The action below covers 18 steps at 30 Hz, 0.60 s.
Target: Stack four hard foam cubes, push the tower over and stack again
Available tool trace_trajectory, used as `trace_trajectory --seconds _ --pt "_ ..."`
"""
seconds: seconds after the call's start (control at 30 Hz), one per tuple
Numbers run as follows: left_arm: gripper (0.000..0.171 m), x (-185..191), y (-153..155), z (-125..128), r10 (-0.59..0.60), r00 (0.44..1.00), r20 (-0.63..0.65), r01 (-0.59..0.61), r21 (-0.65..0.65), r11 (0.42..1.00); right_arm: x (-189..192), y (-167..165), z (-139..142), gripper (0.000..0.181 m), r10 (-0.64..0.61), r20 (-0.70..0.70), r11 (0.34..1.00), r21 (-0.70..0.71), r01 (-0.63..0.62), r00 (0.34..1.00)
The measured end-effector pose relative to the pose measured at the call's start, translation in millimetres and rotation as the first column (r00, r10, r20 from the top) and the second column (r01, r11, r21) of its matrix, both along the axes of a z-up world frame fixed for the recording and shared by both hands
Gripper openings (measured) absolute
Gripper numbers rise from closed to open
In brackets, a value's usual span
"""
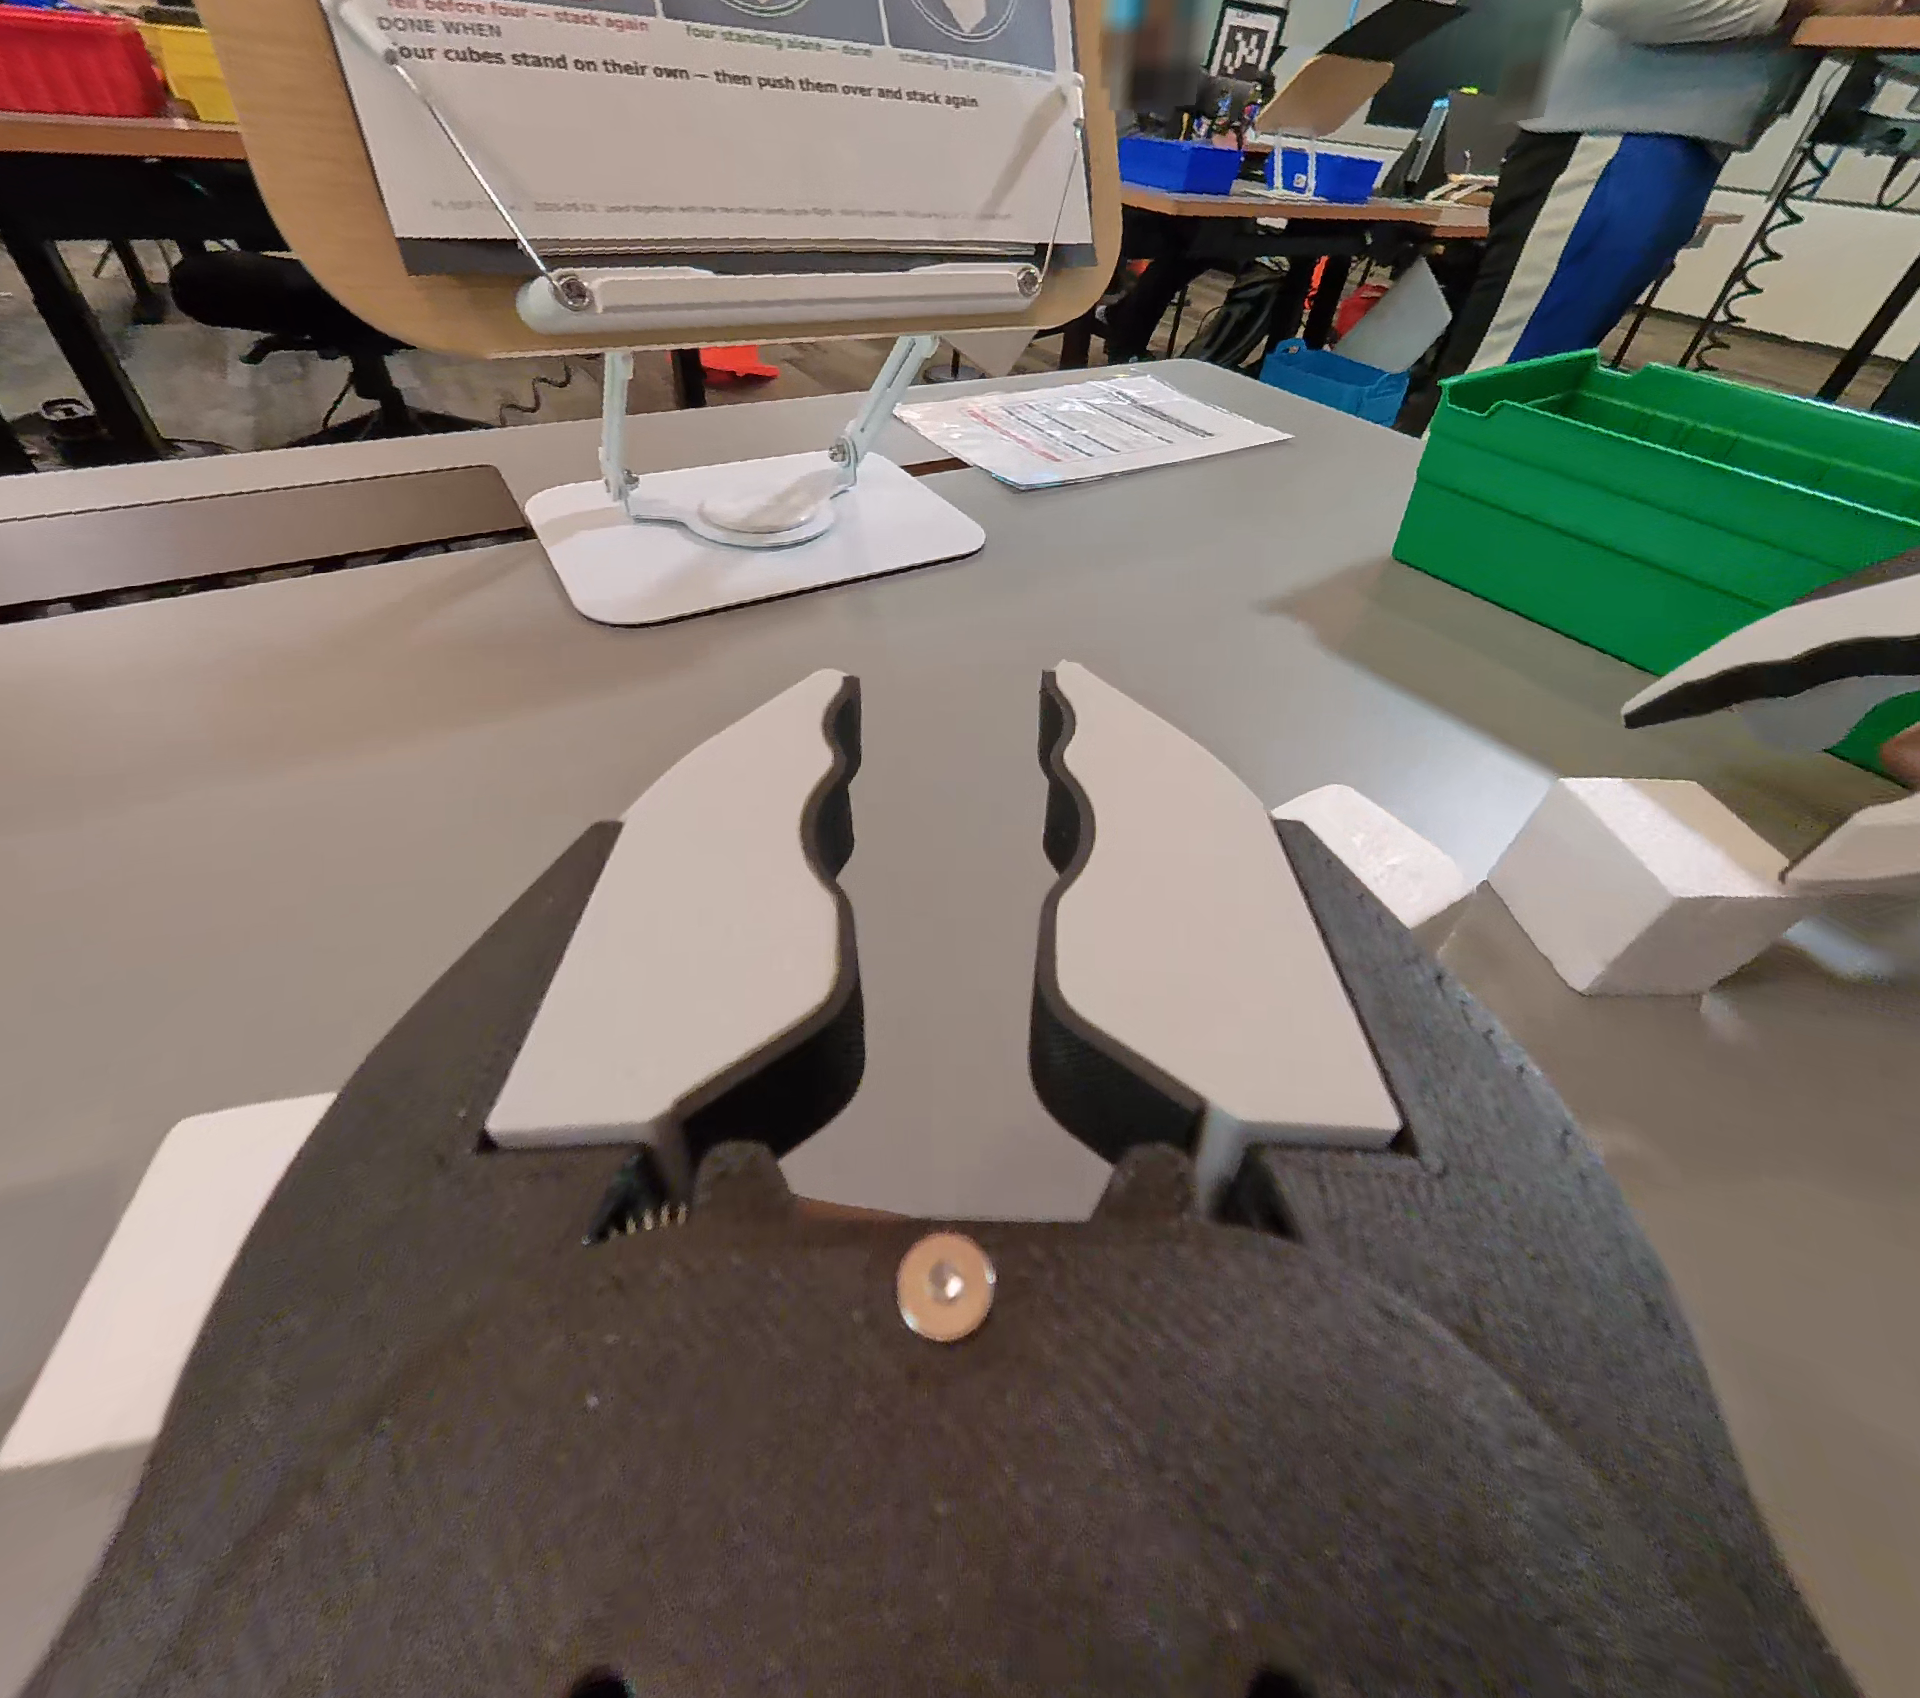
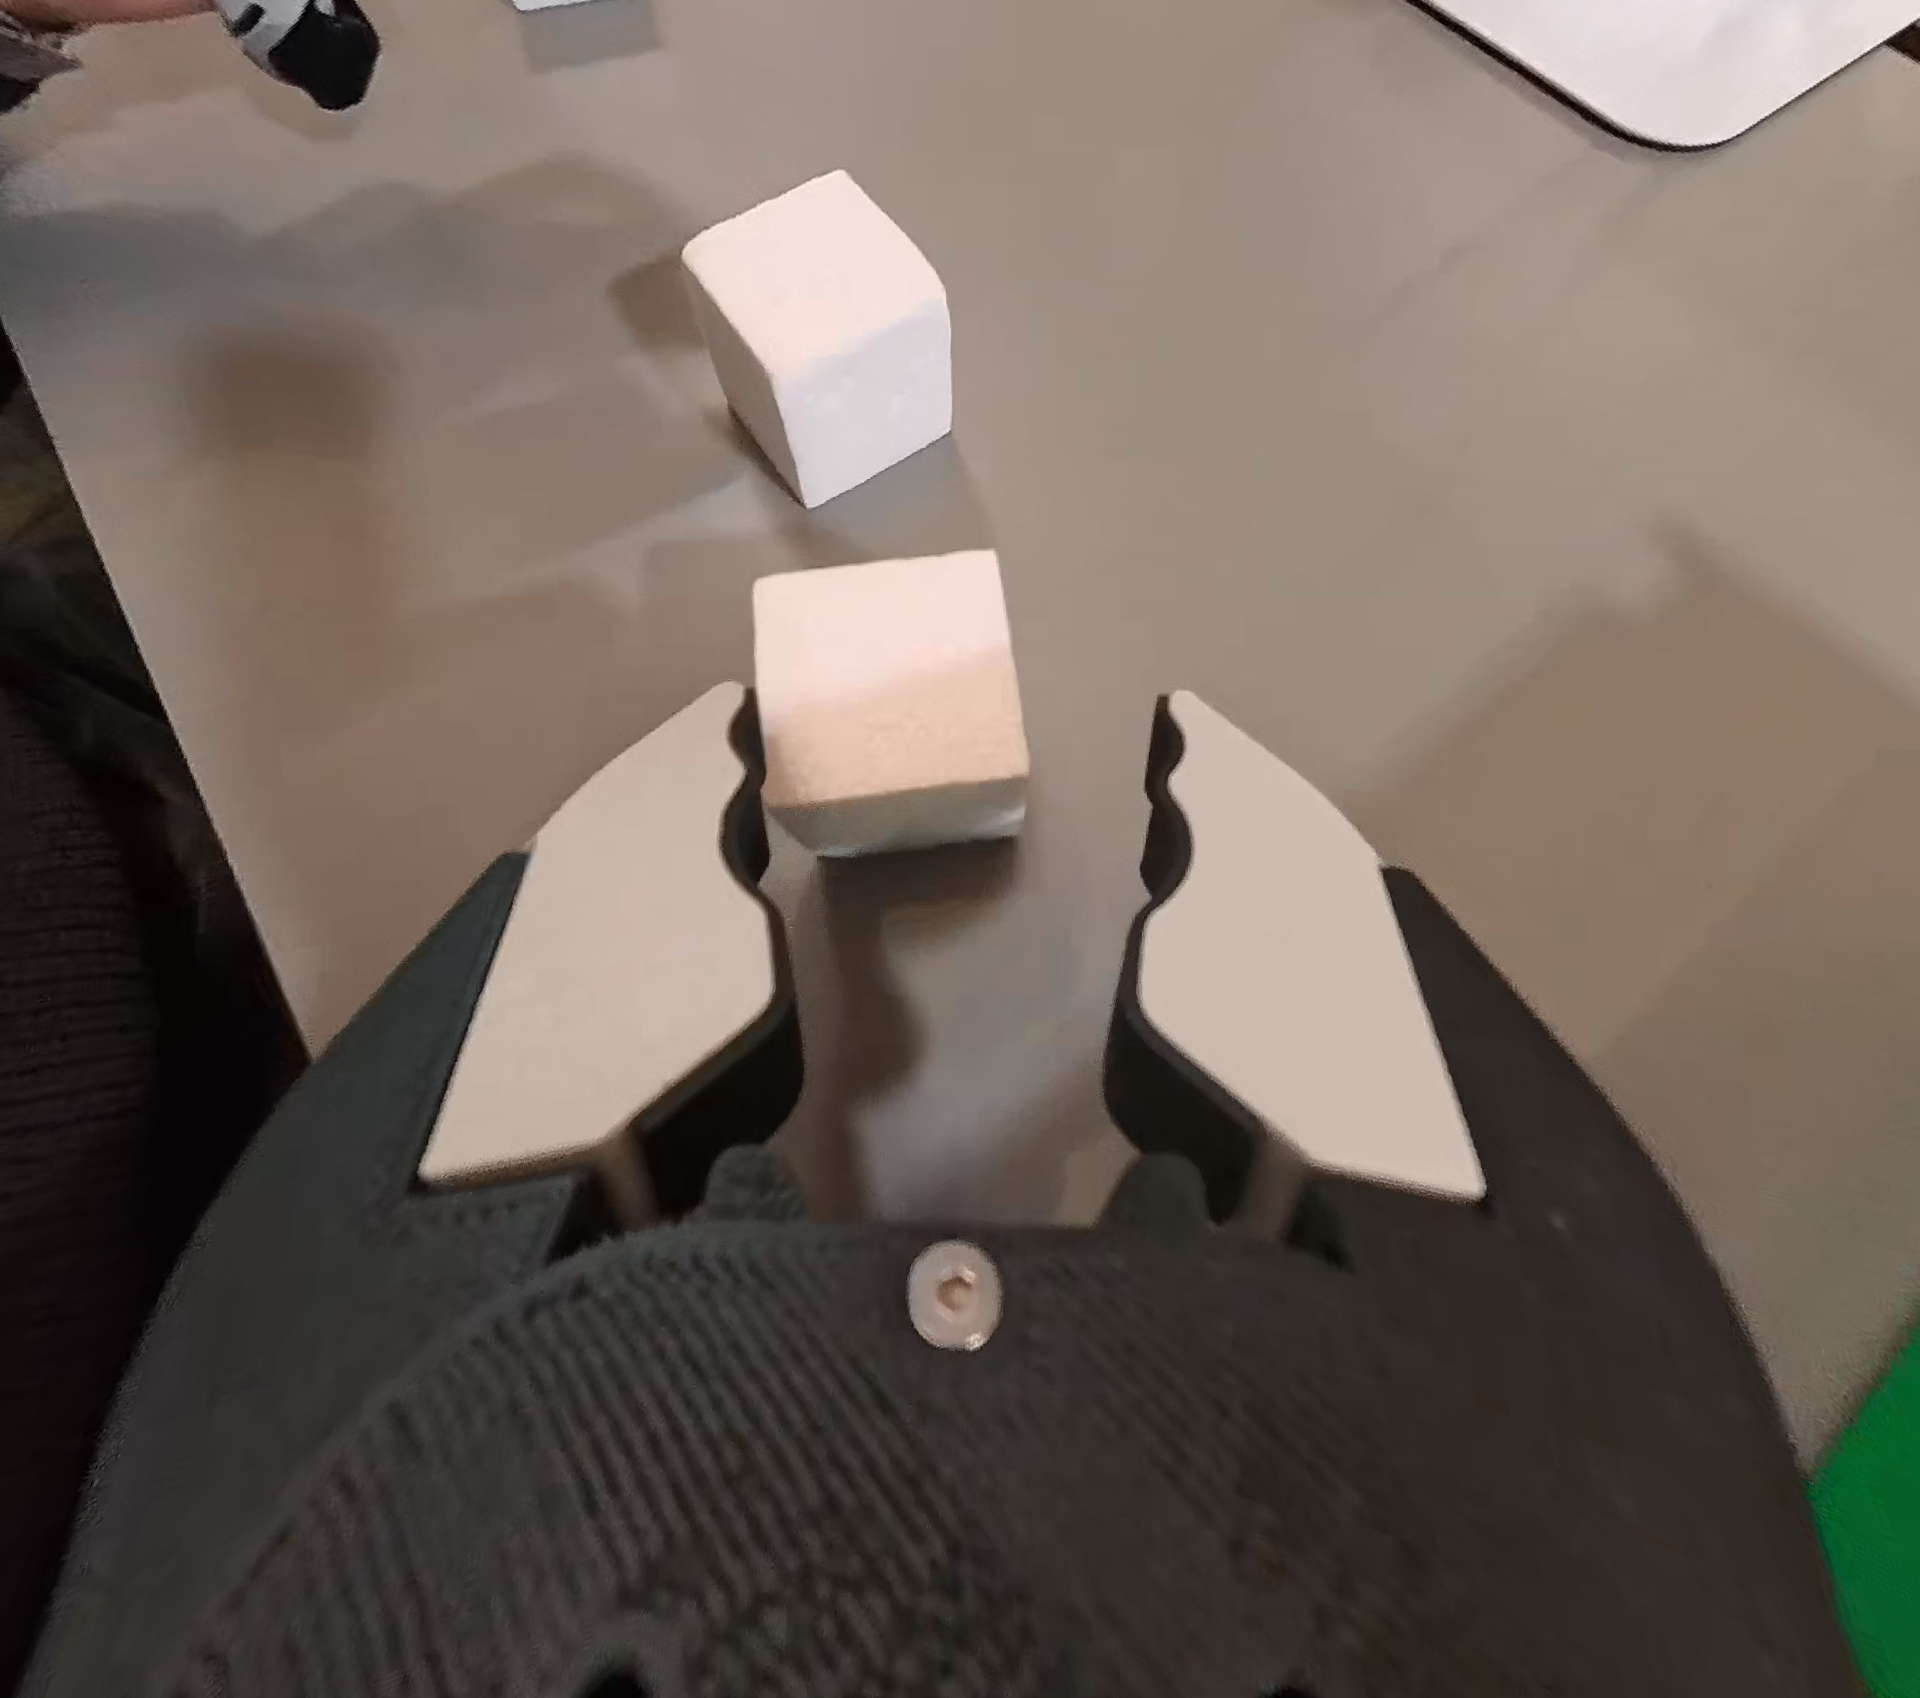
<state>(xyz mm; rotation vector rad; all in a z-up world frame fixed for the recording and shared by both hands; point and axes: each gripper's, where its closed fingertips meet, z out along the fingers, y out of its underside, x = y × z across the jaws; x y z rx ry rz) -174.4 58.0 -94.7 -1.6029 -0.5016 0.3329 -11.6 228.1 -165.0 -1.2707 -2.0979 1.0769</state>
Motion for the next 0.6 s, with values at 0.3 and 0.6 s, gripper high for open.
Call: trace_trajectory --seconds 0.3,0.6 --pt "0.033 3.4 23.5 -0.5 -0.064 0.998 0.017 0.064 0.009 0.998 14.6 -2.6 -11.6 0.066 -0.014 0.022 0.999 0.033 0.013 1.000" --pt "0.034 4.7 31.2 -2.1 -0.085 0.996 0.035 0.085 0.011 0.996 18.2 5.5 -10.0 0.030 -0.014 -0.015 0.999 0.029 0.015 1.000"
